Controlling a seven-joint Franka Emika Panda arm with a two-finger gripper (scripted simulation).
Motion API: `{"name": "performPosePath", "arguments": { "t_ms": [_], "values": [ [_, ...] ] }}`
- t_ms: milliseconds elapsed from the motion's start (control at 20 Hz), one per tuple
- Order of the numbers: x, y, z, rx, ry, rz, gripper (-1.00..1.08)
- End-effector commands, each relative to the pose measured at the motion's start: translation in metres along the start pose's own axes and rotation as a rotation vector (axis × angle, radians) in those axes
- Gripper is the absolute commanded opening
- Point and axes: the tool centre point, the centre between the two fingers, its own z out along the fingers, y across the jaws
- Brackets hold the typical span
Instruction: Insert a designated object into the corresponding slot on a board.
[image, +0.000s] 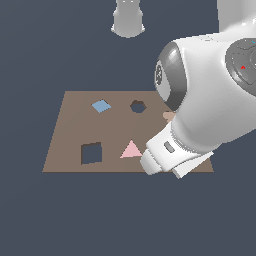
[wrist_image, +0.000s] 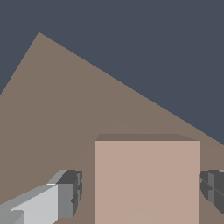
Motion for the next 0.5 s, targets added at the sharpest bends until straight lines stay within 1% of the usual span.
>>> {"name": "performPosePath", "arguments": {
  "t_ms": [0, 50, 100, 450],
  "values": [
    [-0.0004, -0.0001, 0.0064, 0.0, -0.001, 0.0, 1.0],
    [-0.0004, -0.0001, 0.0068, 0.0, -0.001, 0.0, 1.0],
    [-0.0004, -0.0001, 0.0068, 0.0, -0.001, 0.0, -1.0],
    [-0.0004, -0.0001, 0.0068, 0.0, -0.001, 0.0, -1.0]
  ]
}}
